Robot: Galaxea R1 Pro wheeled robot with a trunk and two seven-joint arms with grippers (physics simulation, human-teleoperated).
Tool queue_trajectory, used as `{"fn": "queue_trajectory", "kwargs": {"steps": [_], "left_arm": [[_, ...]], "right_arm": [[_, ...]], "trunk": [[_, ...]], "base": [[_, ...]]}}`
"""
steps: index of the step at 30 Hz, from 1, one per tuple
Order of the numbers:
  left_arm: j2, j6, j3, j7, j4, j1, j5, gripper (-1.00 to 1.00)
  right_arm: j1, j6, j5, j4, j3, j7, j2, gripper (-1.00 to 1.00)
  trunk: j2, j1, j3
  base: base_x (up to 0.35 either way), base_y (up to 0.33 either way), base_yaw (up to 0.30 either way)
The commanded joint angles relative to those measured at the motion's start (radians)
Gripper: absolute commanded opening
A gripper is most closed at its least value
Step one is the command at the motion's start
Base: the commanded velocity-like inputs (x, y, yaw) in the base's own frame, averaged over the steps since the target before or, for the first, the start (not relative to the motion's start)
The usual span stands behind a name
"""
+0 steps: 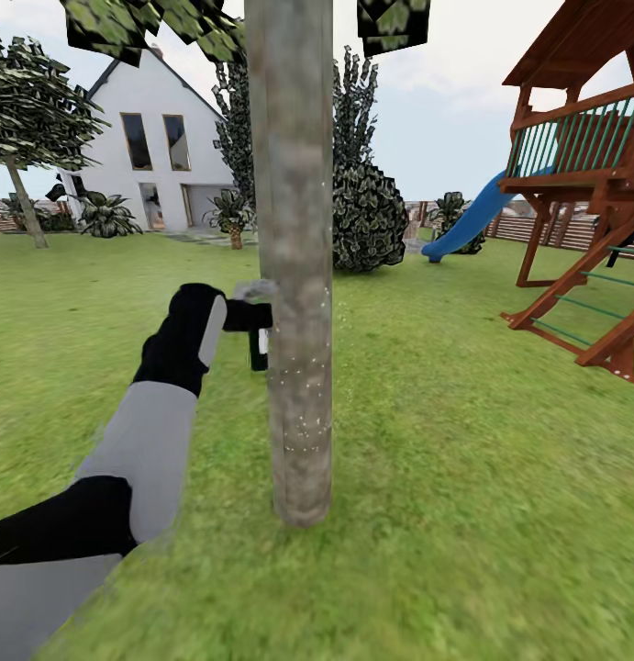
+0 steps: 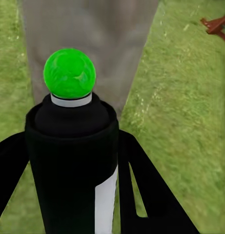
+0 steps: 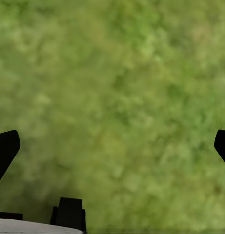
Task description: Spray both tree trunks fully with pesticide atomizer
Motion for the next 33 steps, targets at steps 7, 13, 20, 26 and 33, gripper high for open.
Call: {"fn": "queue_trajectory", "kwargs": {"steps": [7, 13, 20, 26, 33], "left_arm": [[-0.001, 0.004, 0.007, -0.004, 0.148, -0.214, -0.005, -1.00], [-0.001, 0.004, 0.010, -0.004, 0.205, -0.331, -0.005, -1.00], [-0.001, 0.004, 0.072, -0.004, 0.269, -0.479, -0.004, -1.00], [-0.001, 0.004, 0.097, -0.004, 0.335, -0.562, -0.005, -1.00], [-0.001, 0.006, 0.101, -0.004, 0.338, -0.586, -0.003, -1.00]], "right_arm": [[0.002, -0.005, 0.008, 0.005, 0.007, -0.007, 0.001, 1.00], [0.002, -0.005, 0.008, 0.005, 0.008, -0.007, 0.001, 1.00], [0.002, -0.004, 0.008, 0.005, 0.008, -0.007, 0.001, 1.00], [0.002, -0.004, 0.008, 0.005, 0.008, -0.007, 0.001, 1.00], [0.002, -0.004, 0.008, 0.005, 0.008, -0.007, 0.001, 1.00]], "trunk": [[-0.001, 0.000, -0.001], [-0.001, 0.000, -0.001], [-0.001, 0.000, -0.001], [-0.001, 0.000, -0.001], [-0.001, 0.000, -0.001]], "base": [[0.000, 0.000, 0.000], [0.000, 0.000, 0.000], [0.000, 0.000, 0.000], [0.000, 0.000, 0.000], [0.000, 0.000, 0.000]]}}
